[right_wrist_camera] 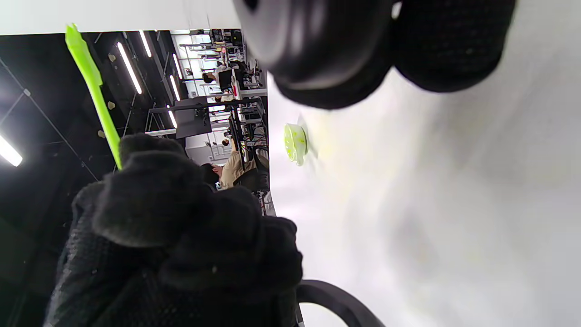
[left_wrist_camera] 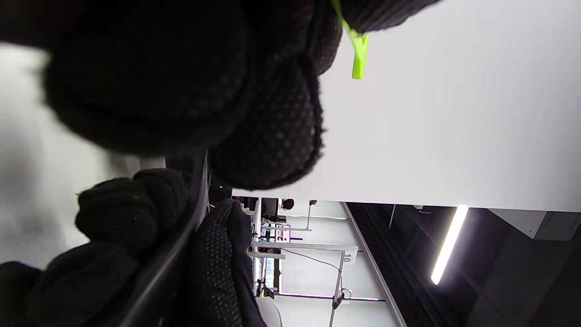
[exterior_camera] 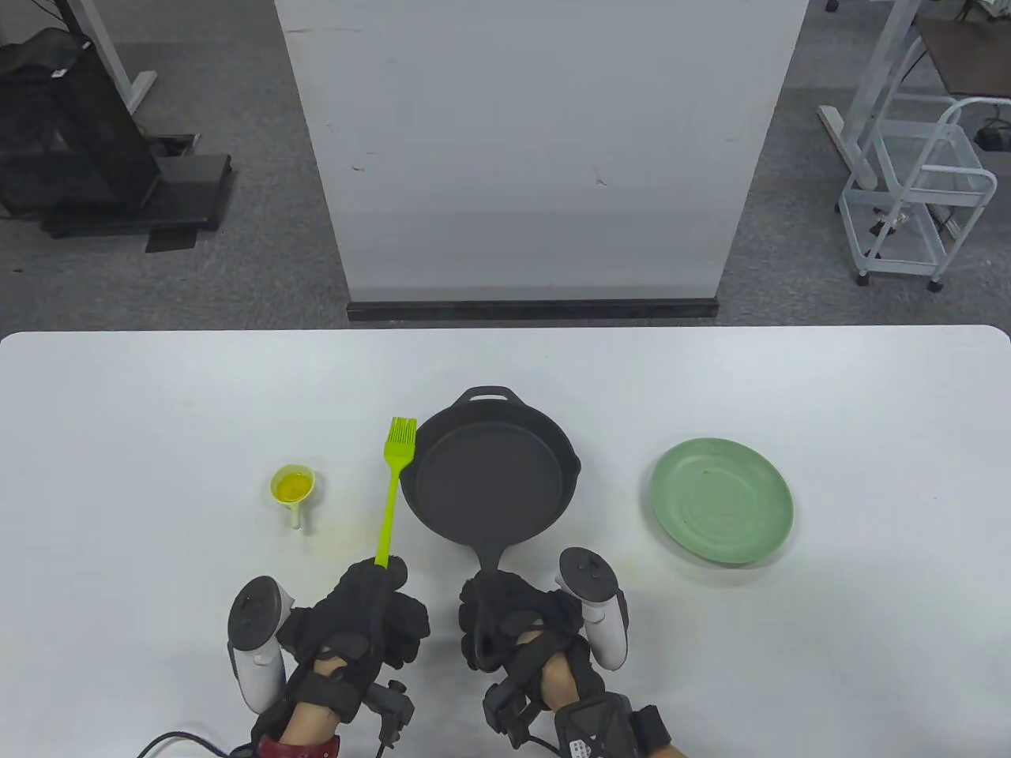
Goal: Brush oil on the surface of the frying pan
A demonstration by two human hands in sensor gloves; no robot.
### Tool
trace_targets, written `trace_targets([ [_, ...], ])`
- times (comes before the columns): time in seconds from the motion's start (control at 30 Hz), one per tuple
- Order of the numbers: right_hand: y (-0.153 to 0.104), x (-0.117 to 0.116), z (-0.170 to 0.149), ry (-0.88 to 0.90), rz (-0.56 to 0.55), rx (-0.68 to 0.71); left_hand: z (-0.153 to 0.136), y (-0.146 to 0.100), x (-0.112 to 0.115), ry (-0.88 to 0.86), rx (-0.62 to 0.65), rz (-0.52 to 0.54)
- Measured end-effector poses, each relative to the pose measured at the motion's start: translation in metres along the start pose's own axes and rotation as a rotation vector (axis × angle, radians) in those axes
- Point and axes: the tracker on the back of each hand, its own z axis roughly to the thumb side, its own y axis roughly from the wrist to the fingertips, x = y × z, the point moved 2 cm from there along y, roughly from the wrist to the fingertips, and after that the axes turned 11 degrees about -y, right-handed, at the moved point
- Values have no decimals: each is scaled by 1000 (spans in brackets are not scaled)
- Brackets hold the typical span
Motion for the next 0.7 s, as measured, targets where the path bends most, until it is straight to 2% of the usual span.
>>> trace_targets([
  [0.37,5,-3,-13,61,6,-62,-1,0,1,4,-2,-4],
  [0.7,5,1,-12,-10,-14,-138,-3,1,1,4,-11,-3],
])
